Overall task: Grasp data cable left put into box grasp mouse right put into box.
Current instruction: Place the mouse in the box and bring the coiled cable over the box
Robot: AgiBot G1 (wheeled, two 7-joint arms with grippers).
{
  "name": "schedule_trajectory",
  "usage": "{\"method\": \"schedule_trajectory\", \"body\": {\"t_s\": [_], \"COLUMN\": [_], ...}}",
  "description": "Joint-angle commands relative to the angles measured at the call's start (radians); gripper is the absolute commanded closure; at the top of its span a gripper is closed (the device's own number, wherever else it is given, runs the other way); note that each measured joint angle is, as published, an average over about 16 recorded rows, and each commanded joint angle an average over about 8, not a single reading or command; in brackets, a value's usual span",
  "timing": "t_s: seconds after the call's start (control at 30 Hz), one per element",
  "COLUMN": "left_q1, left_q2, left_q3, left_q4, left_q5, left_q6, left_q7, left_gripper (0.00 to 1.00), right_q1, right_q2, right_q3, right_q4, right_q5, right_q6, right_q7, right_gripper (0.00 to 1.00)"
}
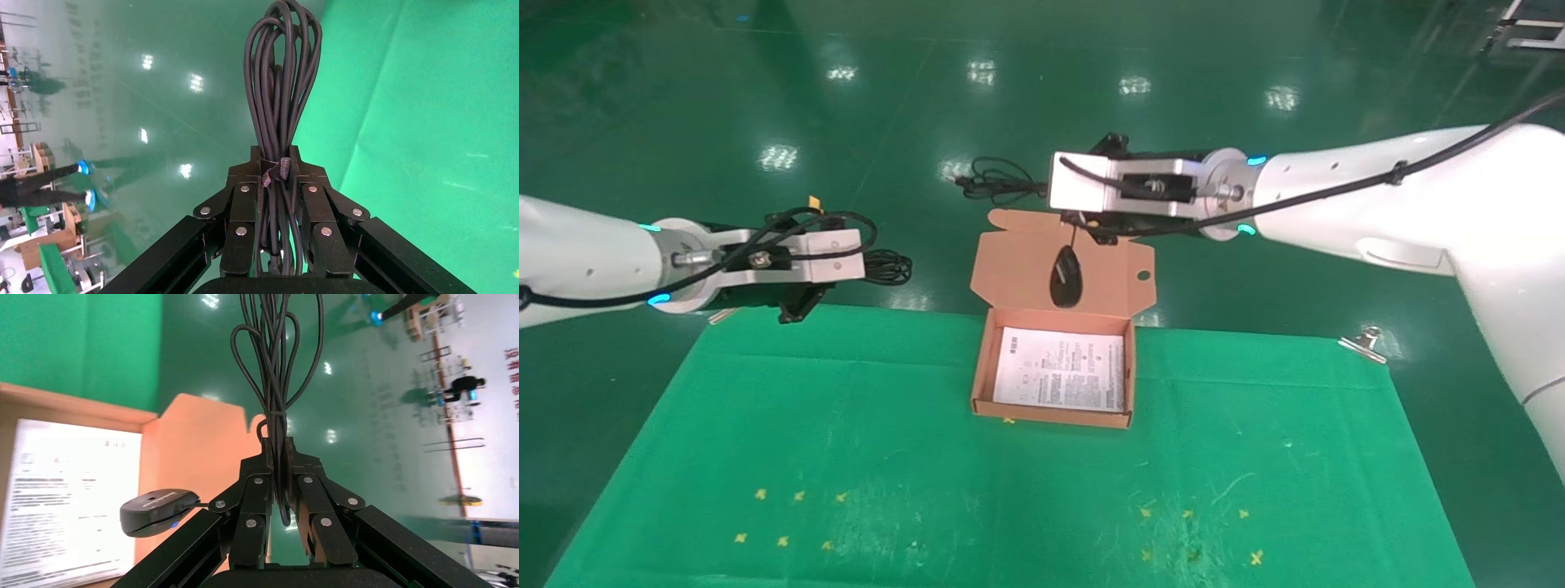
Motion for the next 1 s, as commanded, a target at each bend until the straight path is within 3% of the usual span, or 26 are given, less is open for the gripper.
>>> {"method": "schedule_trajectory", "body": {"t_s": [0.03,0.53,1.0], "left_q1": [0.002,0.003,0.003], "left_q2": [-0.002,-0.002,-0.002], "left_q3": [0.0,0.0,0.0], "left_q4": [-0.01,-0.014,-0.014], "left_q5": [0.005,0.009,0.01], "left_q6": [0.004,0.006,0.006], "left_q7": [-0.009,-0.015,-0.015], "left_gripper": [1.0,1.0,1.0], "right_q1": [-0.004,-0.061,-0.098], "right_q2": [-0.012,-0.042,-0.047], "right_q3": [-0.003,-0.054,-0.175], "right_q4": [-0.019,-0.061,-0.076], "right_q5": [0.001,0.085,0.199], "right_q6": [0.004,0.036,0.11], "right_q7": [-0.009,-0.035,0.051], "right_gripper": [1.0,1.0,1.0]}}
